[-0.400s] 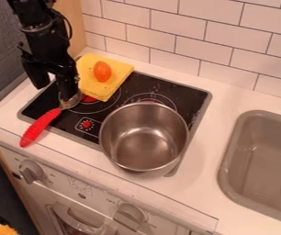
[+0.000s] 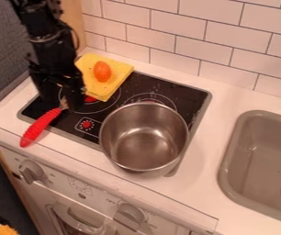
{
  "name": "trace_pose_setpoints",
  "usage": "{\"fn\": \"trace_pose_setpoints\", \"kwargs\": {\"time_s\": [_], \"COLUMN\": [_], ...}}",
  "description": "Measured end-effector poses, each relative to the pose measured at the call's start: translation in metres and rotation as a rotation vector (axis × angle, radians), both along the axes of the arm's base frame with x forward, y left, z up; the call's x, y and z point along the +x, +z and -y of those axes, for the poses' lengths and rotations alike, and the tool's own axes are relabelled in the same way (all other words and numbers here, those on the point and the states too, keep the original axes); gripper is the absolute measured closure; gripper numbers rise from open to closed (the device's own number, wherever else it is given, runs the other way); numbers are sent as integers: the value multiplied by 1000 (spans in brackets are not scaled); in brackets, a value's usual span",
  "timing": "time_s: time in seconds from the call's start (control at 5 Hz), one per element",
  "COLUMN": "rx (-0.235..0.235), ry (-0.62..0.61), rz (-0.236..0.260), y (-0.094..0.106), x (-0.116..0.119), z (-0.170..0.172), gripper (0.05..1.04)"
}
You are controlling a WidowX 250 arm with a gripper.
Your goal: Move the silver pot to the upper right corner of the stove
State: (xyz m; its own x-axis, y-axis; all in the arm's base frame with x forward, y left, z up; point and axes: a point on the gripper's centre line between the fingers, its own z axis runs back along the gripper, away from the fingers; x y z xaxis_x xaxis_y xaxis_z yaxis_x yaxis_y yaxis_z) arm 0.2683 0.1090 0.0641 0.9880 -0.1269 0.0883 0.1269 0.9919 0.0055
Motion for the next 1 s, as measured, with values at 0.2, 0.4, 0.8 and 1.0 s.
{"fn": "trace_pose_setpoints", "kwargs": {"time_s": [0.2, 0.4, 0.8, 1.0], "rx": [1, -2, 21, 41], "ry": [-19, -43, -145, -141], "rz": [4, 28, -41, -80], "y": [11, 23, 0, -10], "x": [0, -1, 3, 2], "z": [11, 29, 80, 91], "gripper": [83, 83, 83, 83]}}
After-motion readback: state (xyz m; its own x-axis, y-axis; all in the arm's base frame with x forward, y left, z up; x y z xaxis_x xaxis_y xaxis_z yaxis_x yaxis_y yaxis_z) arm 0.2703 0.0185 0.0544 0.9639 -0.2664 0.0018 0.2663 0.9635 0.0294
